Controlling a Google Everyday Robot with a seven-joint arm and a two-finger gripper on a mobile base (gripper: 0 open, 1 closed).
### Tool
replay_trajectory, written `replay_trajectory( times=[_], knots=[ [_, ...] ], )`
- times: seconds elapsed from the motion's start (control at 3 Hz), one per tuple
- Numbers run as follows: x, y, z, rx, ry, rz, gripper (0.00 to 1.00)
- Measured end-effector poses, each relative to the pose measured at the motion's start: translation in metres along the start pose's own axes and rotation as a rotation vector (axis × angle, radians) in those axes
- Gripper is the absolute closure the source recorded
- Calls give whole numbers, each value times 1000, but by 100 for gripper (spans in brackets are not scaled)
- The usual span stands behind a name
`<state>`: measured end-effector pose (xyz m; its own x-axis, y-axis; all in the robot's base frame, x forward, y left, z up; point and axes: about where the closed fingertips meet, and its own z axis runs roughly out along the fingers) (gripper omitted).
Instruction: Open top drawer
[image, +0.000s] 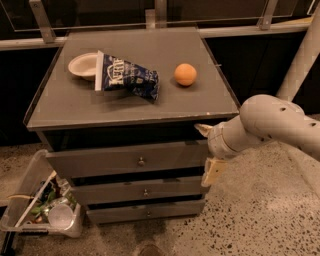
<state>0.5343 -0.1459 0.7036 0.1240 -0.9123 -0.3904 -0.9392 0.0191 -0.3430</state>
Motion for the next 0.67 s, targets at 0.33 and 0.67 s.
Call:
replay_trajectory(
  times=[0.33,0.67],
  knots=[
    [2,-8,20,6,-8,-10,0],
    [3,-15,36,14,-32,-14,0]
  ],
)
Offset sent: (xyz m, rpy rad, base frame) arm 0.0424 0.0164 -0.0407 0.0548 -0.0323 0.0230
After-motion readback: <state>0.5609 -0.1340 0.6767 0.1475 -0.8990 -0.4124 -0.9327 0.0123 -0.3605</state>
